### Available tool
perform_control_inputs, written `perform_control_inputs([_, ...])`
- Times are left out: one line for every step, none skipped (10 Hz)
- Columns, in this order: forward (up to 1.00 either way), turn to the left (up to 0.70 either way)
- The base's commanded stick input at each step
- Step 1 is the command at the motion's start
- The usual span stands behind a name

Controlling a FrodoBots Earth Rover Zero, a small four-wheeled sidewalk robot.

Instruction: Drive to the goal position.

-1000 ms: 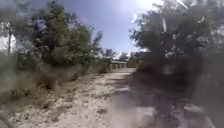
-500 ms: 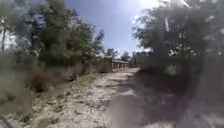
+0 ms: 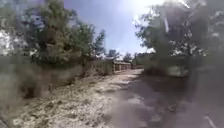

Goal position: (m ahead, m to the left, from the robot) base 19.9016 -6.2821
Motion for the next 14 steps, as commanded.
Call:
perform_control_inputs([0.7,0.0])
perform_control_inputs([0.7,0.0])
perform_control_inputs([0.7,0.0])
perform_control_inputs([0.7,0.0])
perform_control_inputs([0.7,0.0])
perform_control_inputs([0.7,0.0])
perform_control_inputs([0.7,0.0])
perform_control_inputs([0.7,0.0])
perform_control_inputs([0.7,0.0])
perform_control_inputs([0.7,0.0])
perform_control_inputs([0.7,0.0])
perform_control_inputs([0.7,0.0])
perform_control_inputs([0.7,0.0])
perform_control_inputs([0.7,0.0])
